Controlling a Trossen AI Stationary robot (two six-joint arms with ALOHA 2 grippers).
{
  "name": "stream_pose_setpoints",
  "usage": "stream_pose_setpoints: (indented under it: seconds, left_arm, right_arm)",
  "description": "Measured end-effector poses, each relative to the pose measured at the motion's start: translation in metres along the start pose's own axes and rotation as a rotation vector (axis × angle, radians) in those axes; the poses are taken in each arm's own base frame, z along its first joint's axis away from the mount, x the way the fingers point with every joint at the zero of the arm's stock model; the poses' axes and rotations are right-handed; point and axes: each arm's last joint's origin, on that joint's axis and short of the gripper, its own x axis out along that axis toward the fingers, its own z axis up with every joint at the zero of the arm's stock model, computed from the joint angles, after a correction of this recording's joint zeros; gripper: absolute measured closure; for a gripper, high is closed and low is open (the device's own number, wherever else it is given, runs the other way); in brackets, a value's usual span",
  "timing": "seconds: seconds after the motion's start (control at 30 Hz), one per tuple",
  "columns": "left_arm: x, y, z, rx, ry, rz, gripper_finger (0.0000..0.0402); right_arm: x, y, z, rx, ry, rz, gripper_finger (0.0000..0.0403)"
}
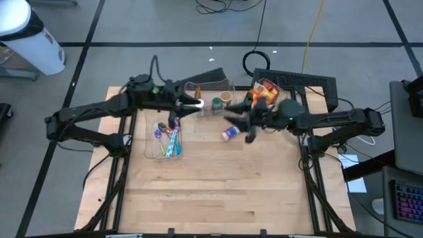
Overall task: Pick & Place Food Item
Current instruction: Put the violet spice bottle into the middle transparent bin
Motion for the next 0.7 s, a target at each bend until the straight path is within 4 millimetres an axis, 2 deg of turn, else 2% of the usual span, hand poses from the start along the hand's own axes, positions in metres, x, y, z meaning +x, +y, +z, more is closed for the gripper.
stream_pose_setpoints:
  seconds: [0.2, 0.33, 0.43, 0.53, 0.7]
  left_arm:
    - [-0.035, -0.012, -0.008, 0.053, 0.189, 0.089, 0.0250]
    - [-0.043, -0.015, -0.015, -0.034, 0.266, 0.102, 0.0250]
    - [-0.042, -0.016, -0.015, -0.077, 0.269, 0.102, 0.0250]
    - [-0.031, -0.013, -0.020, -0.076, 0.289, 0.095, 0.0250]
    - [-0.012, -0.004, -0.032, -0.118, 0.334, 0.105, 0.0249]
  right_arm:
    - [0.007, 0.009, -0.003, -0.159, 0.517, -0.061, 0.0235]
    - [0.012, 0.005, -0.010, -0.234, 0.719, -0.077, 0.0231]
    - [0.020, -0.001, -0.022, -0.296, 0.820, -0.021, 0.0227]
    - [0.027, -0.009, -0.034, -0.331, 0.878, 0.000, 0.0223]
    - [0.039, -0.027, -0.035, -0.323, 0.882, -0.042, 0.0210]
